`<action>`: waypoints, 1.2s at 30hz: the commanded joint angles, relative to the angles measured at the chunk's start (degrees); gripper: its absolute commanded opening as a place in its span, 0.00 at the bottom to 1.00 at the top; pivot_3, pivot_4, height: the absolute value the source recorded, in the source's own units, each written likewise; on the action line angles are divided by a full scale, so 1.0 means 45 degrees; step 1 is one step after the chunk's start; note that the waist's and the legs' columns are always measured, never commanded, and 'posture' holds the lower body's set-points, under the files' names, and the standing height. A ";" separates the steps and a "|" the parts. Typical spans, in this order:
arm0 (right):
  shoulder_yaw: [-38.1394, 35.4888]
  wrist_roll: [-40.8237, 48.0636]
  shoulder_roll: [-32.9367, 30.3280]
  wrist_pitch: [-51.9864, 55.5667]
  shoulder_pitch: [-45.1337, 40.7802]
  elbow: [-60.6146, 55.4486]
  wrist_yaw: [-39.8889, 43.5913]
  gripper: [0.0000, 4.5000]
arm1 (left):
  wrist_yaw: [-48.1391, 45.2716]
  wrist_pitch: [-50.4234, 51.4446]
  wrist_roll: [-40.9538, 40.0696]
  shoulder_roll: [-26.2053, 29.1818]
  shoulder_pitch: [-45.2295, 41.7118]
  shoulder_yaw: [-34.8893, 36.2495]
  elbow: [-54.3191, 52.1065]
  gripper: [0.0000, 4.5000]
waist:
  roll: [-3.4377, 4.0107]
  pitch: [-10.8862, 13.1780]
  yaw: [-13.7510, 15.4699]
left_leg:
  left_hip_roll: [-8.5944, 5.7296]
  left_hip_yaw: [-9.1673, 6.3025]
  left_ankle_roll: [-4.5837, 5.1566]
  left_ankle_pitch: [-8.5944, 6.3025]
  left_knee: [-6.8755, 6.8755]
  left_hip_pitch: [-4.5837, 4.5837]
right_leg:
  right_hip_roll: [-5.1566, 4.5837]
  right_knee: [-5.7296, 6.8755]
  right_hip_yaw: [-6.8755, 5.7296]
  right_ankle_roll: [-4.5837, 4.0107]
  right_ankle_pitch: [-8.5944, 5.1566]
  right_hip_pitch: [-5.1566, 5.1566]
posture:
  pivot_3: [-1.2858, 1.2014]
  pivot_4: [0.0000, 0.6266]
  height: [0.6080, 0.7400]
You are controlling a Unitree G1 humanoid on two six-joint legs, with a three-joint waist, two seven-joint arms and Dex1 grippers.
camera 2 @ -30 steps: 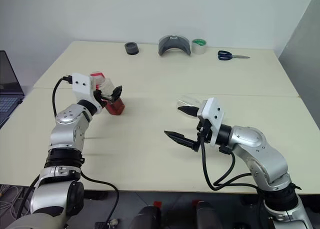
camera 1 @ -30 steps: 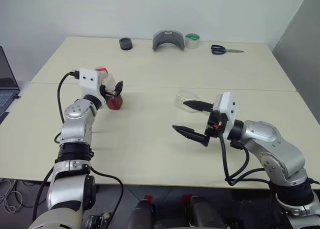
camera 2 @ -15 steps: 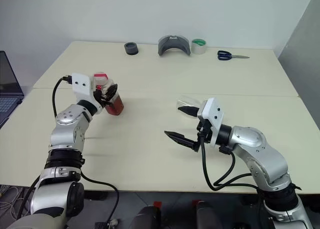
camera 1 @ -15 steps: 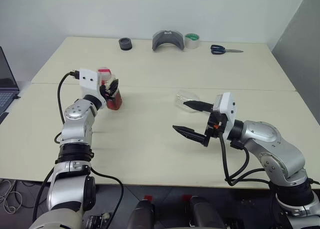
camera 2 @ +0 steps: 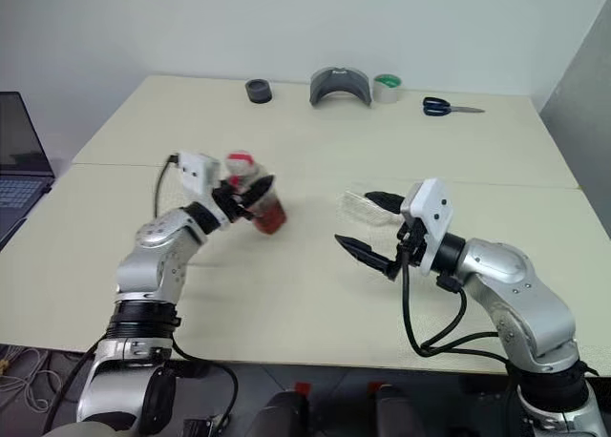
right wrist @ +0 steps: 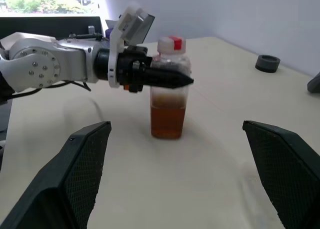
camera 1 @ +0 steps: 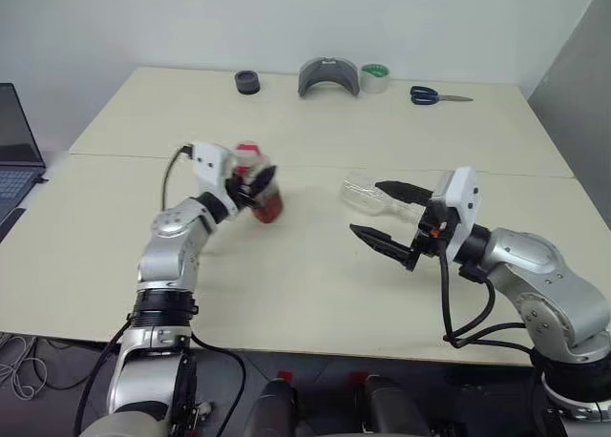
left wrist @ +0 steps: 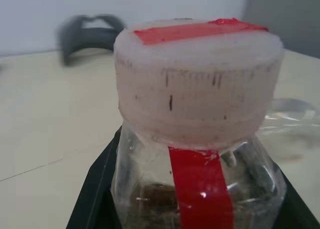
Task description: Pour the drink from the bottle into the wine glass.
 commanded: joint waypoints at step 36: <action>0.2487 -0.2702 0.2866 0.2112 -0.3733 0.1713 -0.3553 0.66 | -0.5235 -0.1999 0.0652 -0.0666 -0.2183 -0.2410 0.1563 0.40 | 0.0016 0.0009 -0.0094 | 0.0012 0.0005 0.0011 -0.0005 -0.0005 -0.0010 | 0.0022 0.0018 0.0012 -0.0002 0.0000 -0.0038 | 0.52 0.24 1.00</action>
